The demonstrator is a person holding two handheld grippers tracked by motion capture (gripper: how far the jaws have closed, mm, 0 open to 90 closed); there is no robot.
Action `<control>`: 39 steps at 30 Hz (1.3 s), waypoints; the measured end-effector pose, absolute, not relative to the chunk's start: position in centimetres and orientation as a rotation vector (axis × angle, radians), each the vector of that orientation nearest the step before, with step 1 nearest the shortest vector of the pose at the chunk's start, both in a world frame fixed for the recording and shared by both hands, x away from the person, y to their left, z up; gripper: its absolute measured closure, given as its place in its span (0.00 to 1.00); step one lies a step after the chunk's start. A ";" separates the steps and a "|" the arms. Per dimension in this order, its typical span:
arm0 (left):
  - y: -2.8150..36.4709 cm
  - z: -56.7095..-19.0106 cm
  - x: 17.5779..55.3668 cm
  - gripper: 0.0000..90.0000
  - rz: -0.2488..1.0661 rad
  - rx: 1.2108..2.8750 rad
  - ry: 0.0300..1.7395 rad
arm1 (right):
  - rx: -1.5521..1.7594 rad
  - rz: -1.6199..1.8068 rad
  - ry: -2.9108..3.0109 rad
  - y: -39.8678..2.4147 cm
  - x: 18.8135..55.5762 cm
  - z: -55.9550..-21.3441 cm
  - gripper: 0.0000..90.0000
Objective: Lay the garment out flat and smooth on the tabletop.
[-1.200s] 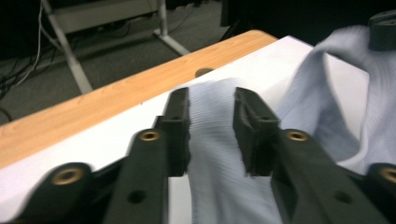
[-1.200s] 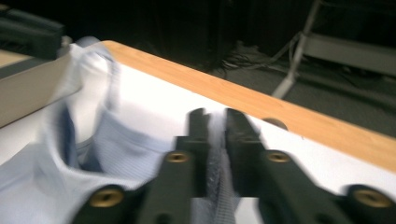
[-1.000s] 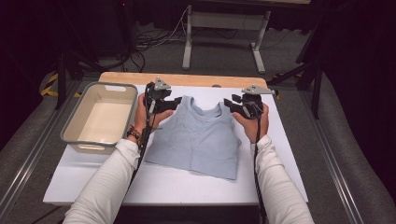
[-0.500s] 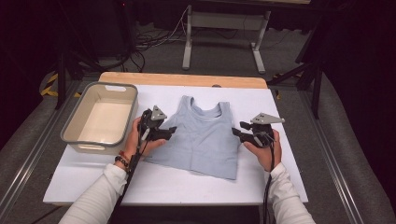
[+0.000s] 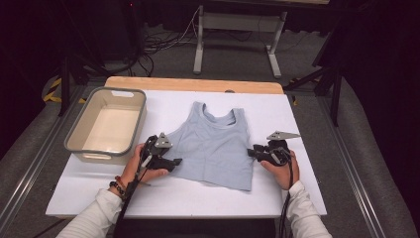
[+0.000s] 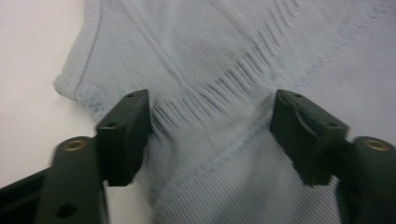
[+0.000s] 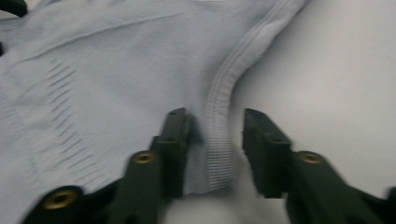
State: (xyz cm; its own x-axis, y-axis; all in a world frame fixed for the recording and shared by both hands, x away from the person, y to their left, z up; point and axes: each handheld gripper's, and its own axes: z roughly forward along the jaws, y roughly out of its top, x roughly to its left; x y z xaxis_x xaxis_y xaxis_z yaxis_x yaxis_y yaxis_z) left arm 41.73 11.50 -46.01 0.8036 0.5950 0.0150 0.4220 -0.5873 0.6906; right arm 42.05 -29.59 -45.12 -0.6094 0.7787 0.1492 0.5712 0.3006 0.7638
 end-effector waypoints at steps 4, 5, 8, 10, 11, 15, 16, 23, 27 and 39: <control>12.1 -46.1 40.7 0.59 0.259 2.282 0.686 | 1.222 1.186 2.338 -29.4 41.9 -45.0 0.85; 12.3 -46.1 40.6 0.64 0.240 2.278 0.682 | 1.214 1.172 2.344 -29.3 41.9 -45.0 0.86; 12.6 -45.8 40.3 0.85 0.214 2.292 0.667 | 1.189 1.167 2.340 -29.2 41.8 -44.8 0.89; 12.6 -45.8 40.3 0.92 0.204 2.293 0.665 | 1.173 1.169 2.306 -29.0 41.7 -44.4 0.90; 12.6 -45.8 40.2 0.92 0.211 2.297 0.659 | 1.166 1.167 2.292 -28.9 41.6 -44.2 0.90; 12.3 -45.5 39.3 0.94 0.231 2.309 0.633 | 1.118 1.145 2.233 -28.3 41.3 -43.1 0.90; 12.3 -45.4 38.9 0.94 0.239 2.315 0.623 | 1.107 1.149 2.215 -28.1 41.3 -42.7 0.89; 13.2 -44.6 37.0 0.73 0.327 2.220 0.650 | 1.126 1.102 2.150 -28.0 41.3 -42.3 0.70; 13.7 -44.4 36.9 0.57 0.408 2.191 0.660 | 1.067 1.107 2.135 -28.6 40.5 -42.2 0.59; 14.4 -46.0 36.6 0.41 0.378 2.236 0.684 | 1.160 1.131 2.189 -31.2 39.5 -43.9 0.54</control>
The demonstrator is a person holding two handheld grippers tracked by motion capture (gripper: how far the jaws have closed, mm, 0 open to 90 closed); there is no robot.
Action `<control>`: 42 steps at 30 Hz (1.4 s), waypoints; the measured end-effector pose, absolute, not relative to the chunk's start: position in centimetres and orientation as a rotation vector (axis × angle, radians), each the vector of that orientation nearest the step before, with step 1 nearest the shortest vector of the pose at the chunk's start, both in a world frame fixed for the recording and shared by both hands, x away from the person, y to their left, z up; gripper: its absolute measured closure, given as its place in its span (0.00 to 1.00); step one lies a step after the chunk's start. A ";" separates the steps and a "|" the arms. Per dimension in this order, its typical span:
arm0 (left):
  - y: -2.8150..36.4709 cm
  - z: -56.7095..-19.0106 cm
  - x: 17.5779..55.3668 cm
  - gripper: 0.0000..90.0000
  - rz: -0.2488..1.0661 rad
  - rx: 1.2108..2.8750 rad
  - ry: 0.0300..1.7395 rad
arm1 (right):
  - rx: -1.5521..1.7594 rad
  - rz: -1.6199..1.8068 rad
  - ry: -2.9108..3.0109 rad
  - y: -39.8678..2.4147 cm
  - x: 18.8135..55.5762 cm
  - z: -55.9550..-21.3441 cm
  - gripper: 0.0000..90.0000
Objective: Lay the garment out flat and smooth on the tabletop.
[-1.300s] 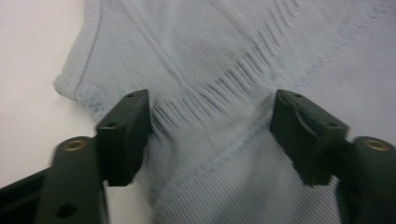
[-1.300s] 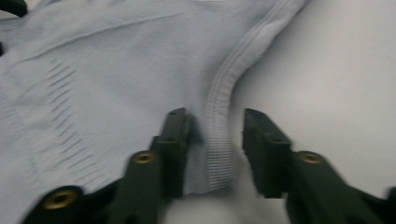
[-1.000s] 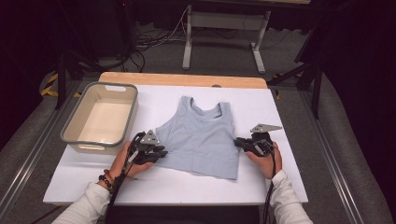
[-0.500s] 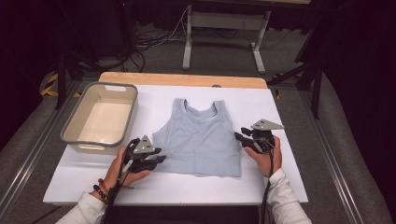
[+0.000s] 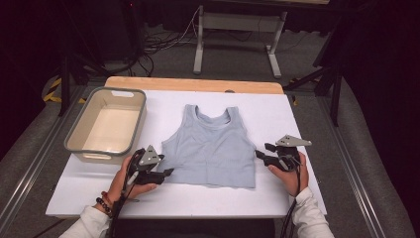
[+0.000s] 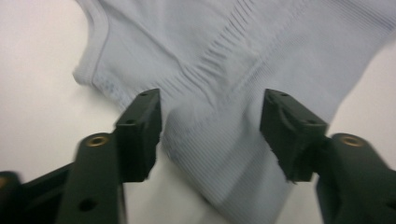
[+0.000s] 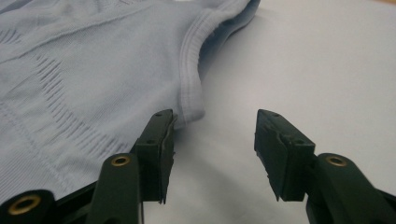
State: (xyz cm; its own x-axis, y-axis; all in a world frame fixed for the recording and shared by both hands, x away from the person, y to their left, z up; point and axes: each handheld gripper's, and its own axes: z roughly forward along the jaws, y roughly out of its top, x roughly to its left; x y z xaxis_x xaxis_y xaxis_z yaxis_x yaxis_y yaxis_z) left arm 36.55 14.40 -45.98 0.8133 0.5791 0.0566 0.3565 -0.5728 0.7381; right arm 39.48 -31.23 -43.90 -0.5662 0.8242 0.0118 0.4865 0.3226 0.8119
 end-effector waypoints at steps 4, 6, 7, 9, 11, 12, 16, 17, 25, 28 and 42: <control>15.3 -46.7 35.8 0.36 0.339 2.241 0.691 | 1.160 1.133 2.211 -31.0 40.0 -44.4 0.51; 15.7 -46.8 35.8 0.36 0.317 2.233 0.703 | 1.148 1.149 2.215 -30.5 40.6 -44.4 0.50; 15.7 -46.8 35.8 0.38 0.304 2.233 0.704 | 1.151 1.148 2.220 -30.2 40.9 -44.5 0.50; 15.7 -46.8 35.9 0.44 0.276 2.229 0.711 | 1.154 1.144 2.228 -29.8 41.7 -44.8 0.52; 15.7 -46.7 36.1 0.49 0.240 2.232 0.707 | 1.155 1.148 2.250 -29.6 41.9 -44.9 0.54; 15.8 -46.7 36.2 0.54 0.234 2.236 0.700 | 1.148 1.141 2.260 -29.5 42.0 -45.0 0.59; 16.0 -46.7 36.5 0.81 0.174 2.233 0.680 | 1.080 1.150 2.314 -29.1 41.9 -44.8 0.84; 15.9 -46.6 36.4 0.85 0.171 2.234 0.679 | 1.071 1.136 2.320 -29.0 41.8 -44.7 0.86; 15.9 -45.8 36.1 0.89 0.245 2.206 0.663 | 0.993 1.120 2.248 -29.0 39.8 -41.7 0.87; 16.1 -45.5 36.1 0.89 0.264 2.205 0.672 | 0.992 1.118 2.204 -28.8 39.3 -40.7 0.85; 15.9 -45.7 35.6 0.57 0.329 2.169 0.716 | 0.929 1.169 2.171 -28.3 38.4 -41.6 0.86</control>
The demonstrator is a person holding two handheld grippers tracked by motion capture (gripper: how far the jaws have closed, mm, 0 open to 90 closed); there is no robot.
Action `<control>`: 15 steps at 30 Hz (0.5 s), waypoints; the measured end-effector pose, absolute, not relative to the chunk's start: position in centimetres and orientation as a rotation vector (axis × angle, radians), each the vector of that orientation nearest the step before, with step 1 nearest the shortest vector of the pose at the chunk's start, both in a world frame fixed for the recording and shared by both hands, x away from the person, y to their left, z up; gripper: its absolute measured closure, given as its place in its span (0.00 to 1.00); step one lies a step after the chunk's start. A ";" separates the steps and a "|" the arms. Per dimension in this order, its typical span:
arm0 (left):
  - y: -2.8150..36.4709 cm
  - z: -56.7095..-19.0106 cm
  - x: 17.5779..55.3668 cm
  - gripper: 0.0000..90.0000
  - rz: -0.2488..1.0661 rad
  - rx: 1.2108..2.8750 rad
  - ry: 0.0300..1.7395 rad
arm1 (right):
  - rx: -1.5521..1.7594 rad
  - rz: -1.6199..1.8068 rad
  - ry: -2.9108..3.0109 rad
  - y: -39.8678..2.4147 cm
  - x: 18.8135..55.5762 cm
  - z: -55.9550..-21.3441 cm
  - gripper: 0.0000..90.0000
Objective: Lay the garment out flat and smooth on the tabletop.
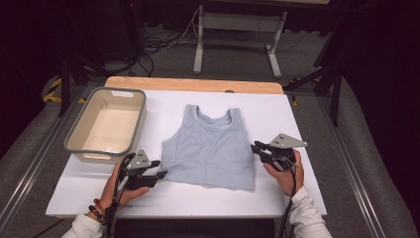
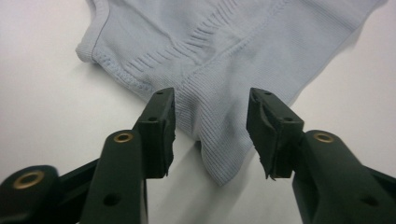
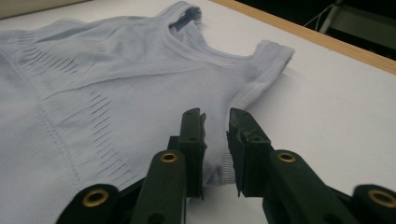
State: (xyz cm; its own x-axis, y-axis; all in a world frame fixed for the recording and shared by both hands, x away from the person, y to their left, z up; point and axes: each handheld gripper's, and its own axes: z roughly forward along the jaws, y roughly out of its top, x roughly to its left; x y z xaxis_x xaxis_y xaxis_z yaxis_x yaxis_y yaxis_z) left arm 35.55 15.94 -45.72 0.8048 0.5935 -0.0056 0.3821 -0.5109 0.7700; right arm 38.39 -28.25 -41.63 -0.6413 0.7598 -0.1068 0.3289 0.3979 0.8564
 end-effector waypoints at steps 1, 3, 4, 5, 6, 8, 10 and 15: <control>15.9 -45.8 35.6 0.54 0.330 2.171 0.720 | 0.914 1.168 2.181 -28.0 38.4 -41.9 0.86; 15.7 -46.1 35.7 0.49 0.348 2.180 0.737 | 0.895 1.162 2.205 -27.5 38.4 -42.3 0.90; 15.6 -46.2 35.7 0.43 0.363 2.187 0.745 | 0.876 1.157 2.217 -27.2 38.4 -42.7 0.92; 15.4 -46.4 35.7 0.42 0.370 2.193 0.749 | 0.863 1.158 2.224 -26.8 38.4 -43.0 0.94; 15.2 -46.6 35.7 0.42 0.386 2.203 0.750 | 0.851 1.153 2.230 -26.6 38.4 -43.3 0.96; 15.0 -46.8 35.8 0.42 0.381 2.210 0.752 | 0.828 1.098 2.265 -25.9 38.6 -44.4 1.00; 15.0 -46.7 35.9 0.43 0.374 2.212 0.748 | 0.835 1.061 2.290 -25.6 38.9 -45.1 1.00; 15.2 -46.9 36.3 0.66 0.266 2.199 0.738 | 0.889 1.021 2.320 -25.7 39.5 -45.8 1.00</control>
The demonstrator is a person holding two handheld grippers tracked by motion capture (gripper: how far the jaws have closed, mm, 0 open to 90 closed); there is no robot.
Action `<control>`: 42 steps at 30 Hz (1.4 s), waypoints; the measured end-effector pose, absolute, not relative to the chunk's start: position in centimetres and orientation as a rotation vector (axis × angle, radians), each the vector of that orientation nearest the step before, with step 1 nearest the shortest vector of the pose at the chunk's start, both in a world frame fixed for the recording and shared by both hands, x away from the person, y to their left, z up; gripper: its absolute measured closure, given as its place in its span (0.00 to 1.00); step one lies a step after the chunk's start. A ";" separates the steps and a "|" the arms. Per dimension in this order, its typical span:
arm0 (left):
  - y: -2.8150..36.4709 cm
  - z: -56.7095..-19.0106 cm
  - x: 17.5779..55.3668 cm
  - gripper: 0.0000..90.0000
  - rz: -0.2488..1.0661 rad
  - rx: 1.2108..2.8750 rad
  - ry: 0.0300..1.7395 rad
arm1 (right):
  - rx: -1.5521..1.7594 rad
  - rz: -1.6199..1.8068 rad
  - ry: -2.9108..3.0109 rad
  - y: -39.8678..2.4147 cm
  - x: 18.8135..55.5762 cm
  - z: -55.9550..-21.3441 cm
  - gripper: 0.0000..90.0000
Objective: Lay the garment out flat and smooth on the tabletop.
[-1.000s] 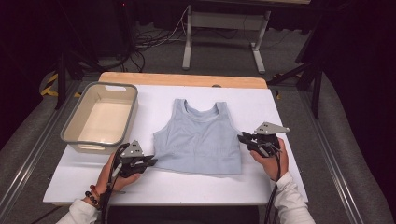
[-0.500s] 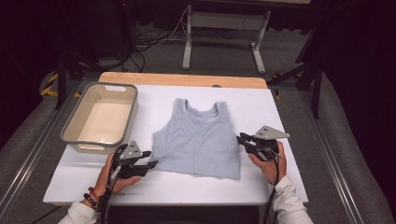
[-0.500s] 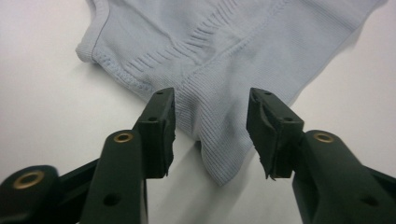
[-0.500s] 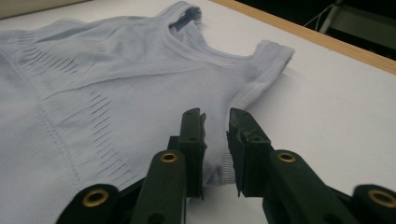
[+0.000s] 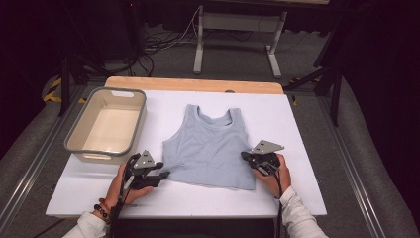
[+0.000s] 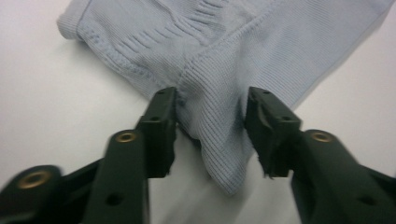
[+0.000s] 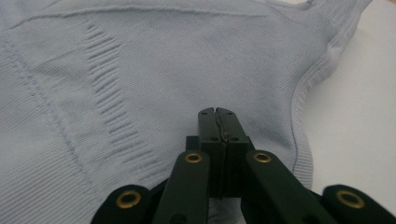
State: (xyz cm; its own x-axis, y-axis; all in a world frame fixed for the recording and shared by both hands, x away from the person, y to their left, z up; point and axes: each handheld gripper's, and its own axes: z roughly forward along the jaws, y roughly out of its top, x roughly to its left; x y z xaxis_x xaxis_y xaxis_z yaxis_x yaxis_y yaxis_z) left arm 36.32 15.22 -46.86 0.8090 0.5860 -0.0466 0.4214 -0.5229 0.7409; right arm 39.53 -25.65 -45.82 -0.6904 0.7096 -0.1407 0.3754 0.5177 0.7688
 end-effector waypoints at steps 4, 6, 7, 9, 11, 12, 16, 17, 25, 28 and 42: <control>15.1 -46.7 36.3 0.87 0.235 2.228 0.691 | 0.881 0.965 2.316 -25.2 39.5 -45.8 1.00; 14.9 -46.6 36.1 0.90 0.247 2.236 0.686 | 0.863 0.933 2.304 -24.8 39.3 -45.9 1.00; 14.9 -46.5 36.1 0.91 0.254 2.241 0.681 | 0.849 0.919 2.297 -24.7 39.2 -45.9 1.00; 15.0 -46.4 36.0 0.91 0.263 2.245 0.681 | 0.849 0.929 2.292 -24.7 39.1 -45.8 1.00; 15.2 -46.3 35.9 0.91 0.263 2.245 0.679 | 0.859 0.958 2.294 -24.9 39.1 -45.8 1.00; 15.2 -46.3 35.8 0.91 0.262 2.244 0.683 | 0.865 0.969 2.291 -25.0 39.1 -45.8 1.00; 15.4 -46.1 35.4 0.91 0.284 2.257 0.677 | 0.830 0.955 2.277 -24.7 38.9 -45.8 1.00; 15.5 -46.1 35.4 0.91 0.288 2.254 0.677 | 0.830 0.957 2.277 -24.5 38.9 -45.9 1.00; 15.7 -46.2 35.3 0.88 0.325 2.231 0.661 | 0.810 1.031 2.224 -24.4 38.3 -45.1 0.98; 15.9 -45.9 35.2 0.75 0.363 2.204 0.666 | 0.798 1.086 2.183 -24.6 37.9 -44.4 0.98; 15.5 -45.4 34.7 0.57 0.452 2.115 0.587 | 0.737 1.212 2.152 -24.8 35.8 -42.2 0.85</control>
